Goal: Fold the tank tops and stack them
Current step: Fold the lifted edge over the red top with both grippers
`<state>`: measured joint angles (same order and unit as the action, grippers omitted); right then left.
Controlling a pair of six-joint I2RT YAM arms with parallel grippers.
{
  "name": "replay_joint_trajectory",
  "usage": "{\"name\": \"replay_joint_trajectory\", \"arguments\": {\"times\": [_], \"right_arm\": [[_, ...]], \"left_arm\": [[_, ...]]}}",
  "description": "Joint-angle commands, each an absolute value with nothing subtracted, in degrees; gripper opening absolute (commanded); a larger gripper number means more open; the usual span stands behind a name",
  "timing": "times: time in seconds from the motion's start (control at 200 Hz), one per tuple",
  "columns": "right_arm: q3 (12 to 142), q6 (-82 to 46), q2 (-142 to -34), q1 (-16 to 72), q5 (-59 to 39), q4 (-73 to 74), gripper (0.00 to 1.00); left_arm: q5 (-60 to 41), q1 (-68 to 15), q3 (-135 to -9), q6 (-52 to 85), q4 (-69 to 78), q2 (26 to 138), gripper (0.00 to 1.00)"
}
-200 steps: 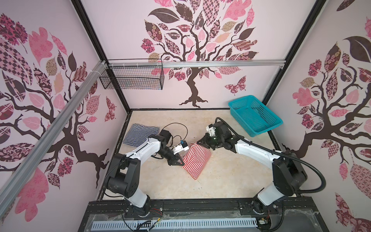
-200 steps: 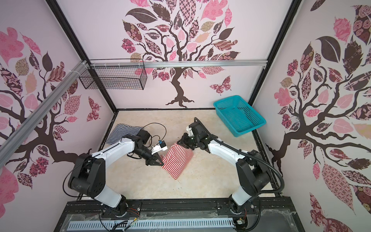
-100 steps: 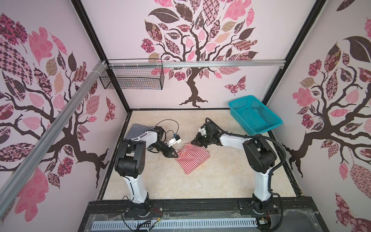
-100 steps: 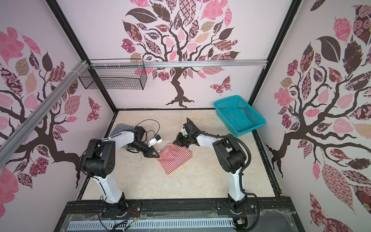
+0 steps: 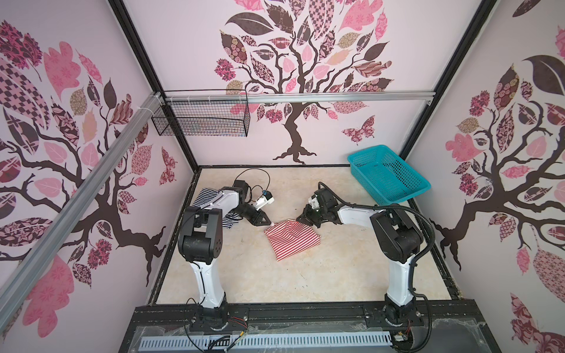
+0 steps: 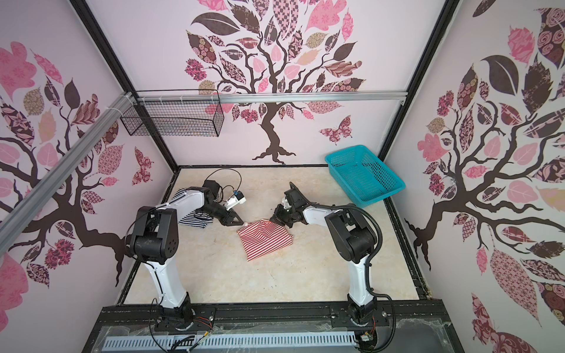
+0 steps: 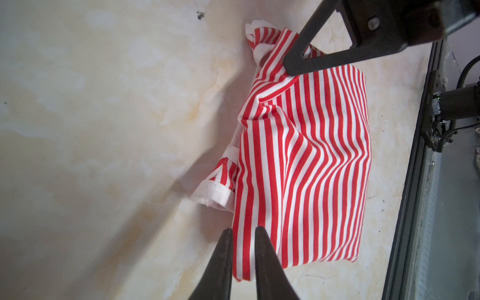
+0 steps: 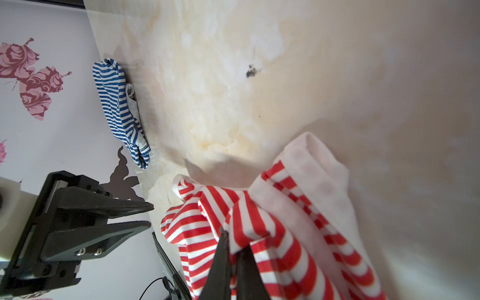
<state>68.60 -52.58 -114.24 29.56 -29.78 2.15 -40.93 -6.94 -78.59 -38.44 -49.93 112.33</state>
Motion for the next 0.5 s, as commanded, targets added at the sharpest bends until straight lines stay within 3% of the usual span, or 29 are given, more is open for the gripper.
{"name": "replay_joint_trajectory", "arguments": {"times": [0.0, 0.165, 0.495], "right_arm": [[67.0, -52.7, -110.7, 29.2, -27.0, 3.0, 0.04], [66.4, -53.4, -111.1, 28.8, -24.9, 5.1, 0.11], [66.9, -55.8, -112.6, 27.1, -20.7, 6.0, 0.18]], "left_arm": [[-41.4, -6.9, -81.3, -36.7, -49.3, 115.4, 0.20], [-40.6, -6.7, -81.8, -34.6, -48.1, 114.8, 0.21], [-43.2, -8.0, -70.7, -31.3, -43.6, 97.5, 0.23]]}}
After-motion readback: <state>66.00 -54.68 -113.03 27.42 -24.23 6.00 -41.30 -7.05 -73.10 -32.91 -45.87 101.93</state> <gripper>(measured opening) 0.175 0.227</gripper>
